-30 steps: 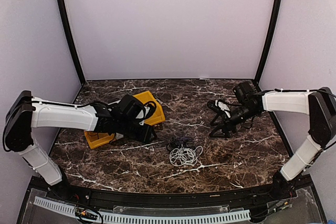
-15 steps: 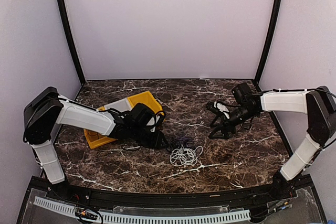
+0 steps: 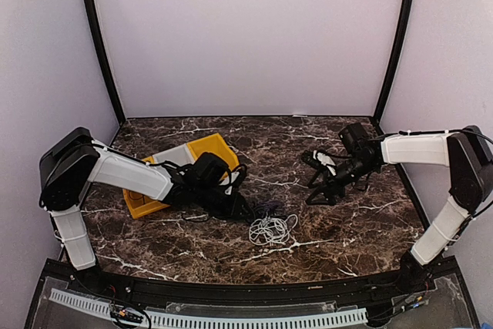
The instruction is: Untangle the cables
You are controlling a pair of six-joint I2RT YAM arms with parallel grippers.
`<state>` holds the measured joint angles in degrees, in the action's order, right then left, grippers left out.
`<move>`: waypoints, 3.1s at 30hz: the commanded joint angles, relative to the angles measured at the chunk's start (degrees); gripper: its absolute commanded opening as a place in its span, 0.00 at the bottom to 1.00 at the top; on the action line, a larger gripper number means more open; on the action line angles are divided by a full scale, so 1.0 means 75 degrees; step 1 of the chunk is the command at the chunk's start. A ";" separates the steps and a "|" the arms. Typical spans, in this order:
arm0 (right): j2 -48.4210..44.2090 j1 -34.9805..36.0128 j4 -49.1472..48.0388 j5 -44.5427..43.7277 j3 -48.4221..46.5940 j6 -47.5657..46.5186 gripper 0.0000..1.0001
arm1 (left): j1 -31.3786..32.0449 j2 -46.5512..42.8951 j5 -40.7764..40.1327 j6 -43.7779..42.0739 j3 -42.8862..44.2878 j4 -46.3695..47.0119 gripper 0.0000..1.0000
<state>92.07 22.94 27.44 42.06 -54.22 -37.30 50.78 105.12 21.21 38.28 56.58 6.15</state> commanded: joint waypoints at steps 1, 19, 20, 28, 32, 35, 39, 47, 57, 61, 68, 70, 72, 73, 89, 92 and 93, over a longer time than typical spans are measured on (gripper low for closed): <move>0.0029 0.0076 0.0019 -0.0048 -0.0200 -0.0031 0.81 | 0.0037 0.0098 0.0338 0.0147 0.0030 0.0283 0.24; 0.0054 0.2707 -0.1073 -0.1287 -0.0936 0.0668 0.89 | 0.0037 -0.1347 -0.0591 -0.0432 -0.0353 -0.0760 0.00; 0.0221 0.2898 -0.1154 -0.1421 -0.0940 0.0648 0.90 | 0.0037 -0.1377 -0.0631 -0.0394 -0.0374 -0.0752 0.00; 0.1345 0.3896 -0.2080 -0.3192 -0.0674 0.0843 0.96 | 0.0037 -0.1721 -0.0845 -0.0201 -0.0722 -0.0704 0.00; 0.1617 0.3897 -0.2061 -0.3879 -0.0689 0.0938 0.82 | 0.0037 -0.2096 -0.1145 -0.0302 -0.0820 -0.0992 0.00; 0.1786 0.3871 -0.1788 -0.4086 -0.0754 0.0878 0.66 | 0.0037 -0.2378 -0.1756 -0.0465 -0.0740 -0.1616 0.00; 0.2019 0.3752 -0.1311 -0.4038 -0.0790 0.0756 0.40 | 0.0001 -0.2963 -0.2806 -0.0836 -0.0362 -0.2669 0.00; 0.1785 0.2734 -0.0689 -0.4030 -0.0575 0.0715 0.36 | -0.0574 -0.4187 -0.4778 -0.1840 0.1388 -0.5086 0.00; 0.1469 0.1328 -0.0621 -0.4387 0.0148 0.0629 0.32 | -0.0853 -0.5008 -0.5268 -0.3016 0.3015 -0.6027 0.00; 0.1392 0.0868 -0.0637 -0.4672 0.0231 0.0656 0.31 | -0.0846 -0.4915 -0.4446 -0.3103 0.3129 -0.5888 0.00; 0.1043 0.0335 -0.0294 -0.4475 0.0121 0.0555 0.31 | -0.0850 -0.4806 -0.3263 -0.3096 0.3227 -0.5575 0.00; 0.0617 0.0337 0.0130 -0.3661 0.0013 0.0326 0.39 | -0.0851 -0.4789 -0.2908 -0.3094 0.3185 -0.5437 0.00; 0.0060 0.0340 0.0434 -0.2967 -0.0127 0.0207 0.49 | -0.0847 -0.4764 -0.2418 -0.3064 0.3061 -0.5243 0.00; -0.0214 0.0344 0.0532 -0.2685 -0.0214 0.0163 0.54 | -0.0849 -0.4755 -0.2233 -0.3047 0.2997 -0.5043 0.00; -0.1085 0.1980 0.0688 -0.1104 -0.2328 0.0733 0.71 | -0.0570 -0.3430 -0.1106 -0.2044 0.1189 -0.2215 0.00; -0.0616 0.2301 0.0600 -0.0756 -0.2766 0.1106 0.69 | -0.0464 -0.3214 -0.1107 -0.1734 0.0987 -0.1564 0.00; -0.0502 0.2372 0.0478 -0.0571 -0.2833 0.1207 0.69 | -0.0442 -0.3127 -0.1112 -0.1604 0.0914 -0.1438 0.00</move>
<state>84.77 38.39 34.46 31.99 -71.85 -33.10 46.59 80.90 11.70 21.87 65.23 -13.65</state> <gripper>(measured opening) 0.694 0.033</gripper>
